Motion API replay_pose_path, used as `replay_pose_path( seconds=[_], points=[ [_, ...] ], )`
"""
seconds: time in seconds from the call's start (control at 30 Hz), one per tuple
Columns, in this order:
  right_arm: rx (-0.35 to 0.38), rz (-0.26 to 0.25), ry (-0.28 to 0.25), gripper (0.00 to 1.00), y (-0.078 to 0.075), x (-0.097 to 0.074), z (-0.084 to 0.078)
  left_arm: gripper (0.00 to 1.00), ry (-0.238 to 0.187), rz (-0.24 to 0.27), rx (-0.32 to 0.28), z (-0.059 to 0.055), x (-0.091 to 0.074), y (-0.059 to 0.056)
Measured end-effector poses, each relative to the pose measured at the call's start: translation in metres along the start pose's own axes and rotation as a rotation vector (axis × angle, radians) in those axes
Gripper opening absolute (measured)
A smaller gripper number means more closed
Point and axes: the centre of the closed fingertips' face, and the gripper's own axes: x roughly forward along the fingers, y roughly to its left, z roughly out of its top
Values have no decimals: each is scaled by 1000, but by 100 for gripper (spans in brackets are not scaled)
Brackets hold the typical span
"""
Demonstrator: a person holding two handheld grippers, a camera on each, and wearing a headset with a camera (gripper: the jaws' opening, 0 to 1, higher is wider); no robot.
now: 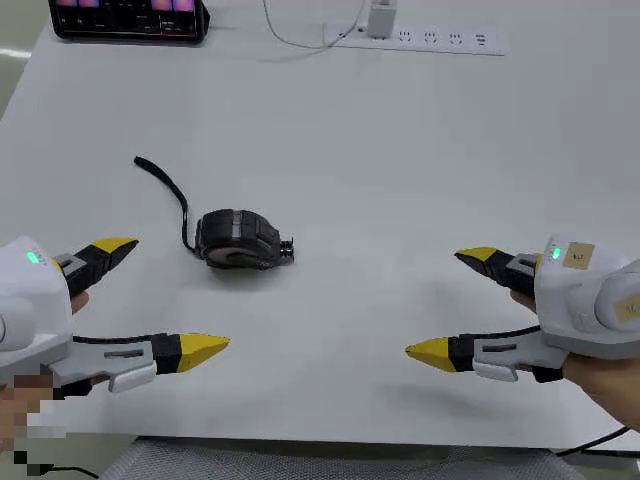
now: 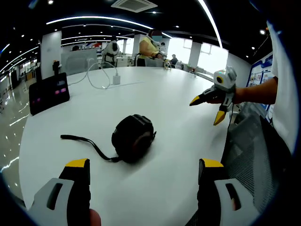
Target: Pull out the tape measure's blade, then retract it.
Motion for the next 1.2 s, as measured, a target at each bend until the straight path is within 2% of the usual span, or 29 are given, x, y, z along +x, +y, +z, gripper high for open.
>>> replay_pose_path(
  seconds=[0.27, 0.6, 1.2],
  points=[
    [5, -8, -10, 78, -2, -2, 3, 92, -10, -7, -8, 2, 1, 0],
    [0, -4, 1, 77, -1, -2, 1, 87, -13, -15, -19, 4, -1, -1],
    [-7, -4, 4, 78, 0, -2, 1, 88, -8, -14, -13, 2, -1, -2]
  ],
)
